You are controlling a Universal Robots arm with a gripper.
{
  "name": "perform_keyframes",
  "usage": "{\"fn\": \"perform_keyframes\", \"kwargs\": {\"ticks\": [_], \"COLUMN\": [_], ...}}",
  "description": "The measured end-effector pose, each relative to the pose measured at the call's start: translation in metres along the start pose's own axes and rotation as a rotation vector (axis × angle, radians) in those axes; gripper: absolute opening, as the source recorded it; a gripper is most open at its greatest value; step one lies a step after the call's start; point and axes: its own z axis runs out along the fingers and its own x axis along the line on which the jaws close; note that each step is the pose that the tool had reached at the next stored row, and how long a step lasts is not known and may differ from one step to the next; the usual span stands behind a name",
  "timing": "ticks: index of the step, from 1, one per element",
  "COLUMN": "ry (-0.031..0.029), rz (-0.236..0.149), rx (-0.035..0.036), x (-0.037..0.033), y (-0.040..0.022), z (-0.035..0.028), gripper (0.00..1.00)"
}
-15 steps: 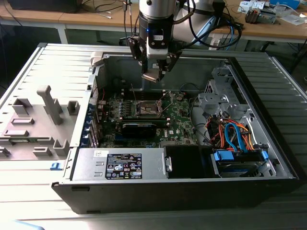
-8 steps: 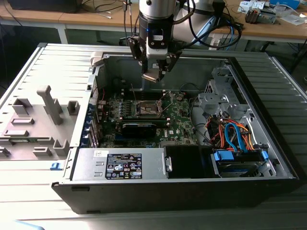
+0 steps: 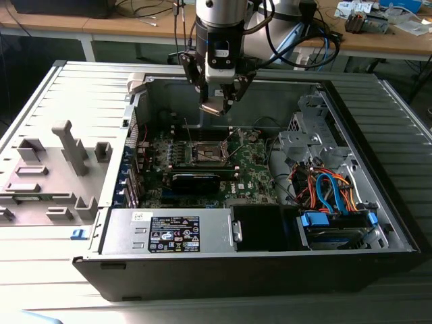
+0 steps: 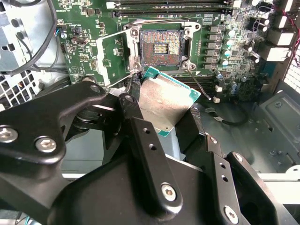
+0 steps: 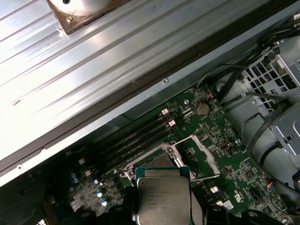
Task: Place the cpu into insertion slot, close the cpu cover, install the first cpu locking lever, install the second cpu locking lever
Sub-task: 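Place the cpu into insertion slot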
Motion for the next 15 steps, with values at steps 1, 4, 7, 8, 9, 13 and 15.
{"fn": "perform_keyframes", "kwargs": {"ticks": [1,4,7,8,9,13,15], "ry": [-0.0001,-0.0003,-0.0006,-0.0008,-0.0008,-0.0011,-0.0013], "rz": [0.001,0.004,0.008,0.009,0.010,0.014,0.016], "rx": [0.0000,-0.0001,-0.0001,-0.0002,-0.0002,-0.0003,-0.0003], "x": [0.0000,0.0000,0.0000,0.0000,0.0000,0.0000,0.0000], "y": [0.0000,0.0000,0.0000,0.0000,0.0000,0.0000,0.0000], "z": [0.0000,0.0000,0.0001,0.0001,0.0001,0.0001,0.0001], "gripper": [0.55,0.55,0.55,0.55,0.55,0.55,0.55]}}
